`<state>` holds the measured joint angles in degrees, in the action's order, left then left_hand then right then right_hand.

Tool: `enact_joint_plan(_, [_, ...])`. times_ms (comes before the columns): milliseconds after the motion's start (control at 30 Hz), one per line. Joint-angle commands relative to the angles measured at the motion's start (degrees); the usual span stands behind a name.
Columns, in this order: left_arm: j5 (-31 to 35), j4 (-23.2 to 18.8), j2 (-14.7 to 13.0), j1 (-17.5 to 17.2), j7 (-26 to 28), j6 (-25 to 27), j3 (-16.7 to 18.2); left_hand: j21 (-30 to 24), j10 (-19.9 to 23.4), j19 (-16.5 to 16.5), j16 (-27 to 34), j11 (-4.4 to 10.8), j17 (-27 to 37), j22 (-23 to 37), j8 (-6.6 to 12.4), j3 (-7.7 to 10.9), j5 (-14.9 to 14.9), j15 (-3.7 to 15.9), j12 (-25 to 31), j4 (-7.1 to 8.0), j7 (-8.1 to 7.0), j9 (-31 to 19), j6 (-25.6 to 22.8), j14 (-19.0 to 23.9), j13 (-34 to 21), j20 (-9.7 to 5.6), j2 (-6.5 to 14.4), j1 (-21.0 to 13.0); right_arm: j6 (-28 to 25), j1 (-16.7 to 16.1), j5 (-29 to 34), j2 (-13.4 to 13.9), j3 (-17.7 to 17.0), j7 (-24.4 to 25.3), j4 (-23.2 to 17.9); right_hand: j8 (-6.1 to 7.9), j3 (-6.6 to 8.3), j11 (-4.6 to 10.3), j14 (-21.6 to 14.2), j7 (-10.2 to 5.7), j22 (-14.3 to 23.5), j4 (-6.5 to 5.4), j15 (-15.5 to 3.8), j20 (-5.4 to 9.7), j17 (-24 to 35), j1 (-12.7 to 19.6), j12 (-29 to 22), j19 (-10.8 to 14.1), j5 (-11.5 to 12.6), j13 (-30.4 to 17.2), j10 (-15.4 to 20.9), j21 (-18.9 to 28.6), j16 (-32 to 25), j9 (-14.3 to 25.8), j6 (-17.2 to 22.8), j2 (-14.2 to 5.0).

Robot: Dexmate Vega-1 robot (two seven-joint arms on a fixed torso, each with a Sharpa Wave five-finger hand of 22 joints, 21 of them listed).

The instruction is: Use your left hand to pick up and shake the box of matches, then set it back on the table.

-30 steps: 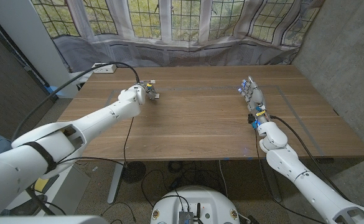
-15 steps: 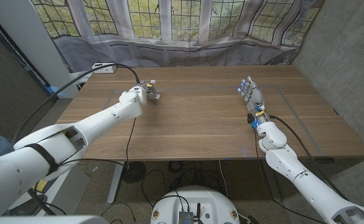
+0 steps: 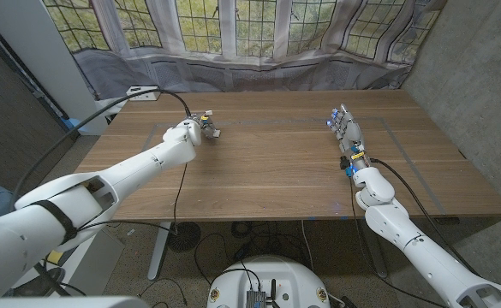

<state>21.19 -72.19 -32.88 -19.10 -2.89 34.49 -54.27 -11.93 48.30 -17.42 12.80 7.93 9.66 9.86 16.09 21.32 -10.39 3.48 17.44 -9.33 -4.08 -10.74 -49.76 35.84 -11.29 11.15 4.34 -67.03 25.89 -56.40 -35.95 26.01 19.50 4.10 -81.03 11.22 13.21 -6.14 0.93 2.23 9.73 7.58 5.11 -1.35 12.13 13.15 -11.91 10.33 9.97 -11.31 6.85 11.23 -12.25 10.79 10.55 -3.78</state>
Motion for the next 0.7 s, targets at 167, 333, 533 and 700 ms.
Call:
enact_joint_plan(167, [-1.0, -5.7, -2.4, -0.7, 1.4, 2.5, 2.1, -0.4, 12.6, -0.8, -0.4, -0.89, 0.0, 0.2, 0.4, -0.01, -0.4, 2.0, 1.4, 0.1, 3.23, -0.4, -12.0, 0.9, -0.7, 0.14, 0.9, -0.3, 0.3, 0.1, 0.0, 0.0, -0.1, -0.4, 0.3, 0.34, -0.07, -0.04, -0.3, -0.42, 0.3, 0.18, 0.34, -0.3, 0.1, 0.4, -0.1, 0.2, 0.2, -0.3, 0.6, 0.0, 0.0, 0.2, 0.0, 0.06])
enact_joint_plan(333, [-1.3, -6.8, -2.8, -1.0, 1.8, 3.2, 2.7, -0.3, 13.2, -0.9, -0.6, -1.03, 0.0, 0.2, 0.34, -0.05, -0.5, 2.08, 1.4, 0.05, 3.17, -0.4, -12.4, 1.1, -0.8, -0.06, 1.0, -0.3, 0.4, 0.3, -0.3, -0.3, -0.1, -0.5, 0.7, 0.33, -0.07, -0.03, -0.3, -0.5, 0.3, 0.17, 0.35, -0.33, 0.2, 0.4, -0.1, 0.2, 0.2, -0.3, 0.6, 0.0, 0.0, 0.2, 0.0, 0.05])
enact_joint_plan(533, [-1.6, -8.5, -3.5, -1.4, 2.1, 4.0, 3.2, -0.2, 13.2, -1.0, -0.7, -1.31, 0.0, 0.2, 0.22, -0.07, -0.5, 2.01, 1.4, 0.12, 3.24, -0.5, -12.6, 1.4, -1.0, -0.13, 1.1, -0.3, 0.9, 0.7, -0.3, -0.5, 0.0, -0.9, 1.4, 0.32, -0.08, -0.07, -0.3, -0.52, 0.3, 0.17, 0.38, -0.3, 0.2, 0.4, -0.1, 0.2, 0.2, -0.3, 0.6, 0.0, 0.0, 0.2, 0.0, 0.04])
enact_joint_plan(700, [-1.8, -9.8, -4.0, -1.8, 2.6, 4.6, 3.8, -0.1, 13.7, -1.1, -1.0, -0.99, -0.1, 0.2, 0.17, -0.06, -0.5, 1.9, 1.5, 0.15, 3.29, -0.5, -13.0, 1.6, -1.3, -0.27, 1.2, -0.2, 0.9, 1.0, -0.5, -0.7, 0.0, -1.2, 1.8, 0.33, -0.07, -0.06, -0.3, -0.45, 0.3, 0.18, 0.29, -0.29, 0.2, 0.4, -0.1, 0.2, 0.2, -0.3, 0.6, 0.0, 0.0, 0.2, 0.1, 0.02])
